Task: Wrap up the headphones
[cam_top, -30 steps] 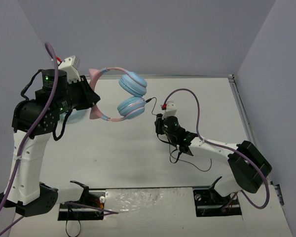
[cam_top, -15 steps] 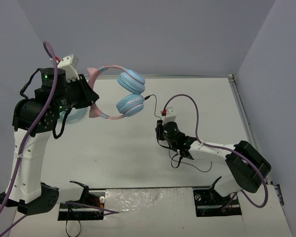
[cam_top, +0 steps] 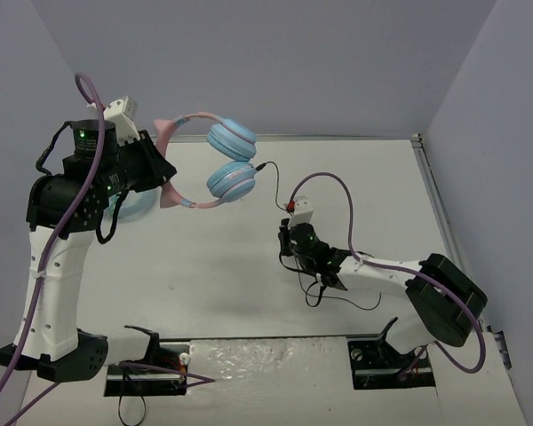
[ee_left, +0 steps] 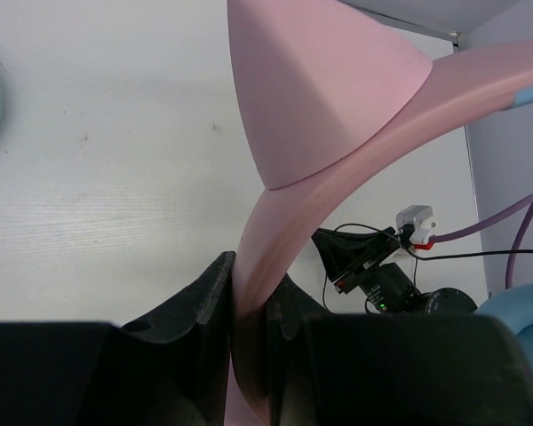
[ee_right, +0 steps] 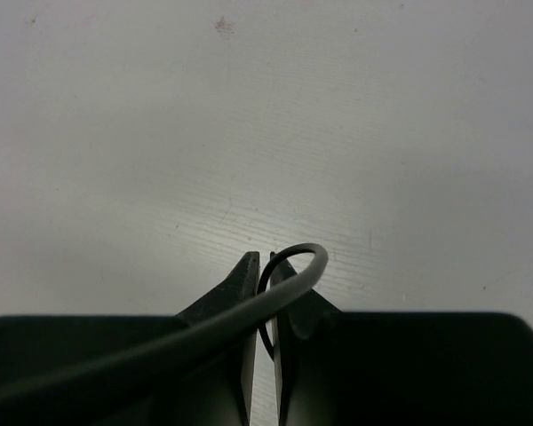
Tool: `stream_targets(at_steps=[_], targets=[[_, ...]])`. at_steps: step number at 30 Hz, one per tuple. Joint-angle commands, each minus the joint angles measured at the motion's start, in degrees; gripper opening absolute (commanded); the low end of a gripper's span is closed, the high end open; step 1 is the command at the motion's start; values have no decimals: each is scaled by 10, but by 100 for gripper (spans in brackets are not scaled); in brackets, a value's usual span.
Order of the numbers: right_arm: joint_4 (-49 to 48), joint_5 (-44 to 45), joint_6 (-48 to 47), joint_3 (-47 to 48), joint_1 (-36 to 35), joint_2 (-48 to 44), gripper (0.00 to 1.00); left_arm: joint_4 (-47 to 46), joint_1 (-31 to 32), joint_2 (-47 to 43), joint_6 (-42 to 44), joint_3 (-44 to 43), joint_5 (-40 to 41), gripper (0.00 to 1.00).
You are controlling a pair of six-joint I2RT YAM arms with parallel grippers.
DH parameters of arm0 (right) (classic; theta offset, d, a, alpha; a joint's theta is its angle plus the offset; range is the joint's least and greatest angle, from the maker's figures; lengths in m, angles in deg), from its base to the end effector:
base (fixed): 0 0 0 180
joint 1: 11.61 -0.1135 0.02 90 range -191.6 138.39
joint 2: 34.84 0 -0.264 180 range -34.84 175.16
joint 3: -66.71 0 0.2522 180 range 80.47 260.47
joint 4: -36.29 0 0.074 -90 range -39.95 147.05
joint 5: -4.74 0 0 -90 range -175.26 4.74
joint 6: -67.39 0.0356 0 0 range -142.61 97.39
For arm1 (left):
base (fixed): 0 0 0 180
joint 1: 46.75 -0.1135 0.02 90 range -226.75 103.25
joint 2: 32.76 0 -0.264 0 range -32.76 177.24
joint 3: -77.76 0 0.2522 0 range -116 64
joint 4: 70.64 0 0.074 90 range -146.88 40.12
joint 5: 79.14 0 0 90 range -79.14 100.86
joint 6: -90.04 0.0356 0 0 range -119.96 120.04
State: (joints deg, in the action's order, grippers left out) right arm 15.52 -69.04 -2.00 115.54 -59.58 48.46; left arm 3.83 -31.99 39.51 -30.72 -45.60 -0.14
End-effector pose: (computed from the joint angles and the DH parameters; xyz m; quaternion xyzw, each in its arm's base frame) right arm 0.2097 0.2178 0.2073 -0.0994 0.7771 0.2529 0.5678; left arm 0.1897 -0.0570 0.5180 -0.0636 0.8311 -0.2853 0.4731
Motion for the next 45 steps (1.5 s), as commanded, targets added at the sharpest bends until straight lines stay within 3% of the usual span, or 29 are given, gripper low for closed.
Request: stream_targets(at_steps=[1, 8, 14, 29, 36, 40, 45], targets=[[-30, 38, 7, 1, -19, -4, 6, -88, -16, -11, -38, 11, -36, 0], [-25, 46, 6, -3, -25, -10, 6, -102, -34, -11, -42, 31, -58, 0], [-38, 55, -15, 17, -23, 14, 23, -90, -39, -17, -41, 15, -83, 0], [-36, 59, -55, 127, -18, 92, 23, -40, -39, -39, -29, -20, -114, 0], [-46, 61, -35, 117, -25, 109, 9, -64, -41, -34, -46, -12, -124, 0], [-50, 68, -20, 95, -38, 105, 0, -134, -52, -28, -93, 30, -169, 0], [-39, 77, -4, 78, -60, 90, 0, -262, -78, -23, -167, 104, -244, 0]])
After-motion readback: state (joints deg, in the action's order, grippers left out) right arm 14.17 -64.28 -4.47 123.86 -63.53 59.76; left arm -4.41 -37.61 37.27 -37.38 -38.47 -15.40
